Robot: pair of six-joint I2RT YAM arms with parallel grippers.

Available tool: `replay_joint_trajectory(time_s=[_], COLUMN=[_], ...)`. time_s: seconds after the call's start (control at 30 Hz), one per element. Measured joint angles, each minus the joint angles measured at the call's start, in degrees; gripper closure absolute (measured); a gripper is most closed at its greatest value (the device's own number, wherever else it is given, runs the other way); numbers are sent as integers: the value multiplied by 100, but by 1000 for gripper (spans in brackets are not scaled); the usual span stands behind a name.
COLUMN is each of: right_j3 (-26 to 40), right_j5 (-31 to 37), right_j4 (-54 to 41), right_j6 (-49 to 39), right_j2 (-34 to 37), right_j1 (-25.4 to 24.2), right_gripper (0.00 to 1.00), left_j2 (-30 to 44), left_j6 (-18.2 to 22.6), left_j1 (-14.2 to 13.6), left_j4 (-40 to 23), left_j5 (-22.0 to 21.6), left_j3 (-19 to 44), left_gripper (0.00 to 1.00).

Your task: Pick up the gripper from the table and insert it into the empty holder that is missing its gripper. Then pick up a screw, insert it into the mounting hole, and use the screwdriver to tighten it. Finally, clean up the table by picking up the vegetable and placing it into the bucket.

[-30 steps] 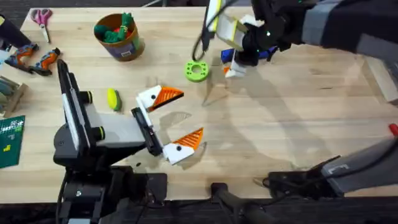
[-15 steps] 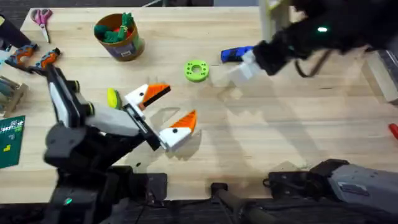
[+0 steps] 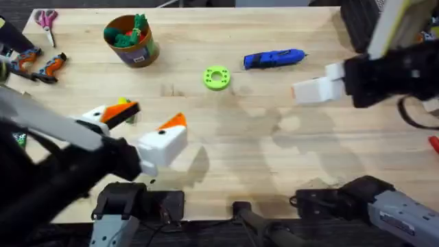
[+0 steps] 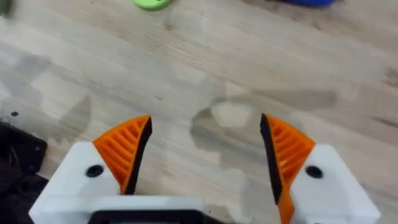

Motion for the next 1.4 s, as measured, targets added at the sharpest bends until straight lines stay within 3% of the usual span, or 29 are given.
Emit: replay_joint_trajectory(time_s=[0.17,0.33,0.57,0.73,0.93,1.07,1.4], right_j3=[111,518,785,785,785,785,785], right_j5=[0,242,666,743,758,761,761], right_j4=[-598,-1079,-1240,-1235,-1220,-1222,-1220], right_j6=[231,295,250,247,247,245,245], right_j2=[-96,14,300,526,708,813,849], right_j1=[-407,-721,-791,-791,-791,-791,-791], right_gripper=[7,6,8,8,9,8,8], left_j2=[1492,2893,4120,5125,6387,7007,7976], left_j6=[24,24,-183,-539,-655,-687,-902], left_j1=[0,0,21,423,1026,1267,1368], left_j4=[-1270,-1746,-1534,-1112,-655,-304,163], left_j5=[-818,-1193,-1826,-2261,-2428,-2434,-2610], left_j3=[1324,2296,2412,2415,2415,2415,2415], left_gripper=[15,15,15,15,15,15,15])
